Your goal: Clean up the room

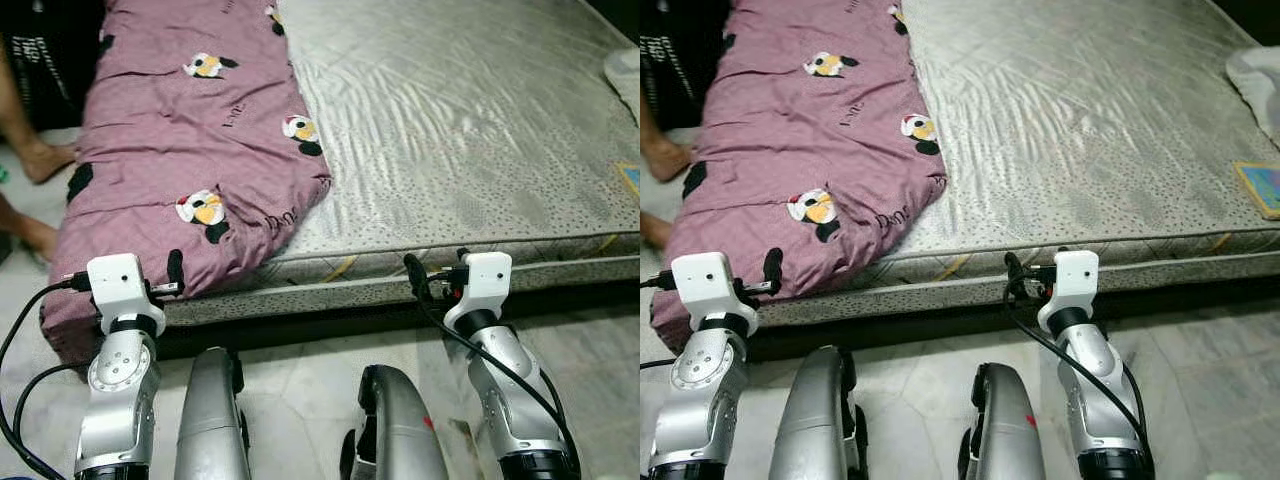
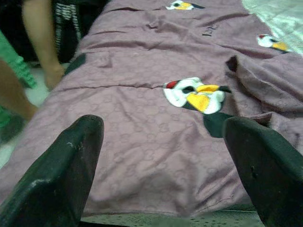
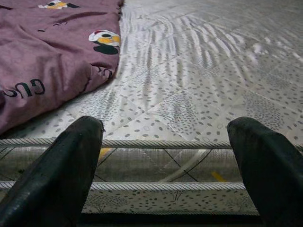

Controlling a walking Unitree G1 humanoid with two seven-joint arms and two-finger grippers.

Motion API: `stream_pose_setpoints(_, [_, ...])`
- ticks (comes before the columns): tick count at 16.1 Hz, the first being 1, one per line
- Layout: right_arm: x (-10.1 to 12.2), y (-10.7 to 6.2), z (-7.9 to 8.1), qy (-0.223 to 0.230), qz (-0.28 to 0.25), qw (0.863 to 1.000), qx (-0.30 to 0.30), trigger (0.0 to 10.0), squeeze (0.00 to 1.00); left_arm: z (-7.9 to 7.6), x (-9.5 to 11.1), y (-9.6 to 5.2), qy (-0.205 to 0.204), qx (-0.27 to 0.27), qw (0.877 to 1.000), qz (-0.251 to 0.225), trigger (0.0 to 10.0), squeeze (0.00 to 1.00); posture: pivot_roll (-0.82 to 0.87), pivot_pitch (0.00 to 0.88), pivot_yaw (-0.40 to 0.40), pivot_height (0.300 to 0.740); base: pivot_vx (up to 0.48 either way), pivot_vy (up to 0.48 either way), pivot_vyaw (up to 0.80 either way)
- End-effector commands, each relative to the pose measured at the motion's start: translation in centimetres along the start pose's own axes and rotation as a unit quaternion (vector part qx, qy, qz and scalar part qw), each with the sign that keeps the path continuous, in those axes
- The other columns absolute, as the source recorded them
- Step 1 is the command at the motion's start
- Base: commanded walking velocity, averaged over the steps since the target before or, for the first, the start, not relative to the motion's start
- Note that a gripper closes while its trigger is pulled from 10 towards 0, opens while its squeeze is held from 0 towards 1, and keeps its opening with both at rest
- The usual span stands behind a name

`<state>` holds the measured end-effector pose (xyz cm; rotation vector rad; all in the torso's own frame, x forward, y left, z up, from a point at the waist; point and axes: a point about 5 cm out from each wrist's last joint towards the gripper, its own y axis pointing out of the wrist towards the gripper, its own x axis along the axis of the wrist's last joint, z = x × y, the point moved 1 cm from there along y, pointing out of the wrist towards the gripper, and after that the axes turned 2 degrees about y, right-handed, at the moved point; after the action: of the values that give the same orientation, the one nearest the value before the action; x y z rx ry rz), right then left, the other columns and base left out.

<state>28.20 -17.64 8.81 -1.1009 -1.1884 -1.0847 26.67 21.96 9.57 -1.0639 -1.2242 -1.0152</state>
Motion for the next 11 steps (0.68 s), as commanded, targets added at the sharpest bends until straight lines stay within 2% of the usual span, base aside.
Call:
stream_pose_setpoints(1, [0.46,-0.23,-0.24,-0.005,-0.006,1.0,-0.005,10.0,0.0,0.02,-0.4,-0.29,-0.006,-0.005,1.0,0.008,10.0,0.0,0.0,0.193,-0.079,0.602,0.0,0.0,0.0])
stream_pose_setpoints(11, [0.5,-0.18,-0.37,-0.008,-0.004,1.0,-0.006,10.0,0.0,-0.51,-0.58,-0.28,-0.012,-0.02,1.0,0.008,10.0,0.0,-0.01,0.191,-0.08,0.602,0.273,0.0,0.0])
